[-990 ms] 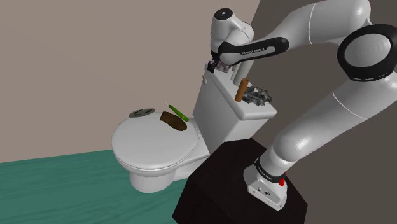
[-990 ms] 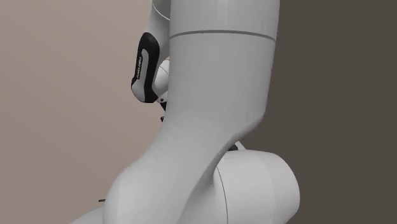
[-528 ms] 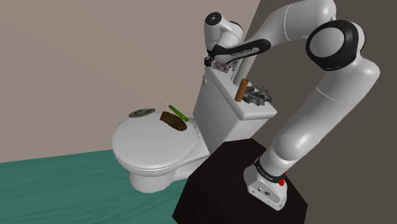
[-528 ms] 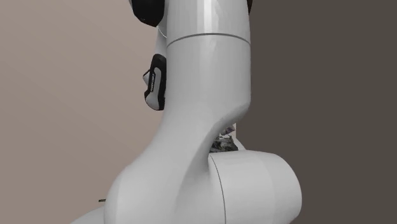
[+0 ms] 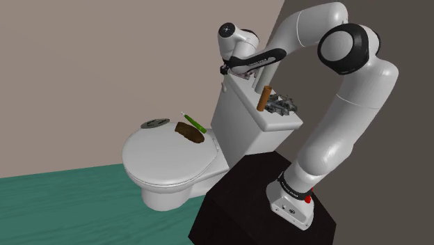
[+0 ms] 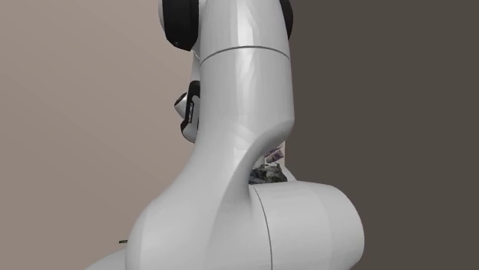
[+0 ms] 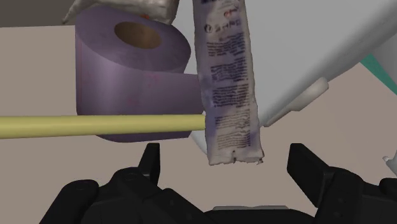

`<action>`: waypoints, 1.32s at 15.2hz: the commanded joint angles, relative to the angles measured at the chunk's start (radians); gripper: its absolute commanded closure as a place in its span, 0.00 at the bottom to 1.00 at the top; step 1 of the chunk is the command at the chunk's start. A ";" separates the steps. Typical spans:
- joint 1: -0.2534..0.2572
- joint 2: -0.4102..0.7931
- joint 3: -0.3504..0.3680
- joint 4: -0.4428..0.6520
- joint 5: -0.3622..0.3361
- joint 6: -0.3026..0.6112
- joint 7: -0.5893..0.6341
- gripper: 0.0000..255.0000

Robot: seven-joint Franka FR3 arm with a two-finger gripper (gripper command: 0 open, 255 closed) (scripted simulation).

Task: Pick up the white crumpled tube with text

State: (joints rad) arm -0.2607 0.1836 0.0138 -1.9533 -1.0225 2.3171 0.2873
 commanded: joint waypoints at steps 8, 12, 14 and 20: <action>0.001 0.017 -0.004 -0.009 -0.022 0.016 0.030 1.00; 0.000 0.017 -0.004 -0.009 -0.022 0.017 0.030 1.00; 0.001 0.017 -0.004 -0.009 -0.022 0.016 0.030 1.00; -0.001 -0.020 0.004 0.015 0.026 -0.021 -0.036 1.00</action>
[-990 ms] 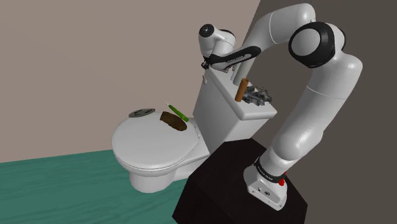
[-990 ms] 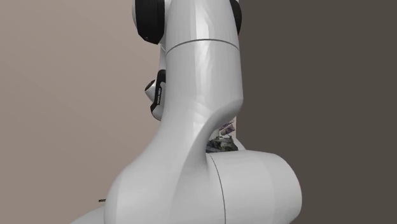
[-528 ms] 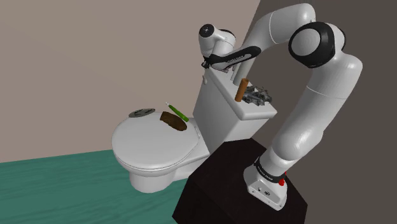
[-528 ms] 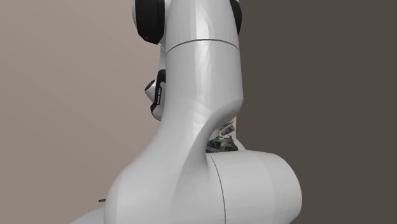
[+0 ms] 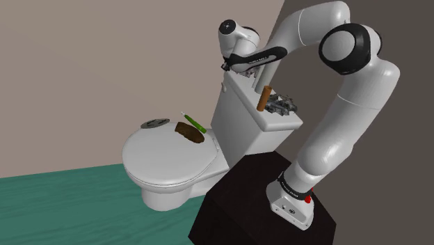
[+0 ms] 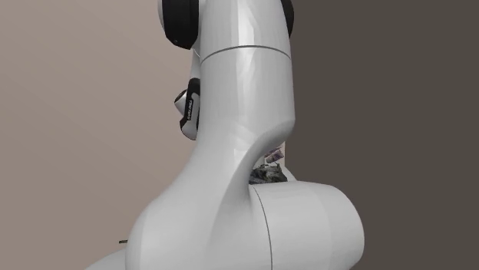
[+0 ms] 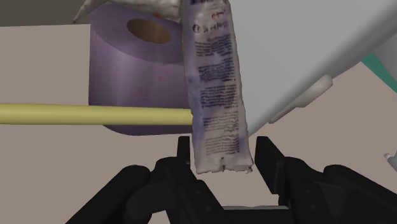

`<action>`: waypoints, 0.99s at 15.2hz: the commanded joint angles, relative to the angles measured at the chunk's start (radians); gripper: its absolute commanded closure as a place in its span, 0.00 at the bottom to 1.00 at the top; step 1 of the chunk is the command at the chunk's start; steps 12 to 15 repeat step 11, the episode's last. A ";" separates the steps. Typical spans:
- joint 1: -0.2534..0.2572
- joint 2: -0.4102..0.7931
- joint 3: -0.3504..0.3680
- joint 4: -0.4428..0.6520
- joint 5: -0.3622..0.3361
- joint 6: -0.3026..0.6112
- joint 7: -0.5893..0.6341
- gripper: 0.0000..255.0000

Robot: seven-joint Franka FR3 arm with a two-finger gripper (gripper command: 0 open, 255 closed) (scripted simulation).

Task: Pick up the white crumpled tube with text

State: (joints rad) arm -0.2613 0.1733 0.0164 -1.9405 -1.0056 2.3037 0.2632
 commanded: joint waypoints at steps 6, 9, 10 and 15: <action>0.000 -0.040 0.008 0.034 0.053 -0.047 -0.076 1.00; 0.000 -0.053 0.011 0.053 0.074 -0.069 -0.107 1.00; 0.000 -0.054 0.011 0.054 0.075 -0.070 -0.109 1.00; 0.000 -0.054 0.011 0.054 0.075 -0.070 -0.109 1.00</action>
